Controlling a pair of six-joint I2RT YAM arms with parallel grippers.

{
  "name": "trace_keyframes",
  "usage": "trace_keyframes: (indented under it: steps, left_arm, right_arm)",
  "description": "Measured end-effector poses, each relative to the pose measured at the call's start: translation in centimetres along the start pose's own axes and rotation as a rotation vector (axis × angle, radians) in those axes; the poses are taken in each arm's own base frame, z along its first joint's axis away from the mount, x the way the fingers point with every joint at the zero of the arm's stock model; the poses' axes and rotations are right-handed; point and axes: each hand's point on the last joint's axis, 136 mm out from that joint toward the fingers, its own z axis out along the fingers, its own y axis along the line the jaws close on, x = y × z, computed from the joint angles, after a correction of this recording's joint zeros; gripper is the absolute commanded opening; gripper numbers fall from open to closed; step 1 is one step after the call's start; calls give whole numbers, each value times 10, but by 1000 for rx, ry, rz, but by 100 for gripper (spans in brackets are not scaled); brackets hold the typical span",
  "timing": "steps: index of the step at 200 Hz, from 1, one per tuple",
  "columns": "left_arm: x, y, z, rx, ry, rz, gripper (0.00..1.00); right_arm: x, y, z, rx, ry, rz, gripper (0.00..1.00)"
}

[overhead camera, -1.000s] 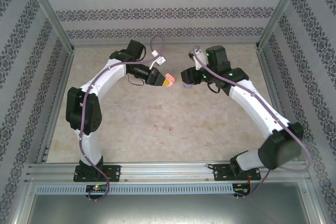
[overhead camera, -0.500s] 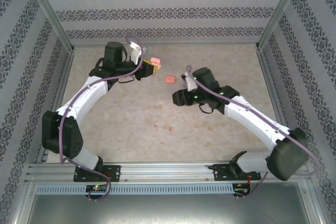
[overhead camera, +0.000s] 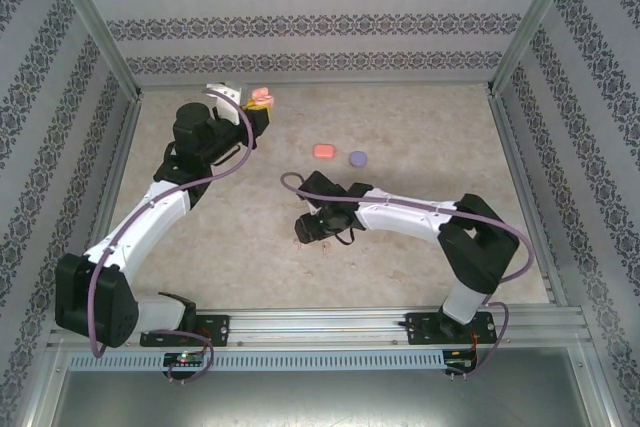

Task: Insert the wireless bluetooth earbuds into the charging case

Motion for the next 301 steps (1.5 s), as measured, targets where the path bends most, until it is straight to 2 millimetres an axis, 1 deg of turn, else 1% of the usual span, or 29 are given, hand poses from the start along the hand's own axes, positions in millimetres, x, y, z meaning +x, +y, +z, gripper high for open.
trace_keyframes:
  steps: [20,37,49,63,90,135,186,236,281,301]
  left_arm:
    - [-15,7,-6,-54,-52,-10,0]
    - [-24,12,-11,-92,-90,-23,0]
    - [-25,16,-16,-120,-114,-33,0]
    - [-23,22,-21,-155,-131,-49,0]
    - [-22,31,-26,-215,-145,-72,0]
    - [-34,32,-36,-237,-184,-91,0]
    - [-37,32,-39,-242,-191,-94,0]
    - [-36,32,-39,-242,-188,-95,0]
    - [-35,32,-39,-243,-185,-96,0]
    - [-35,32,-39,-243,-185,-99,0]
  right_arm:
    - [-2,9,8,5,8,-29,49]
    - [-4,18,14,3,13,-54,47]
    - [-5,21,18,4,17,-67,46]
    - [-6,24,22,6,25,-78,45]
    - [-7,27,30,30,43,-104,44]
    - [-3,31,39,87,76,-164,42]
    - [-1,29,44,154,104,-192,39]
    - [3,20,50,204,132,-194,37]
    - [5,18,52,213,141,-194,35]
    - [5,18,52,214,142,-194,33]
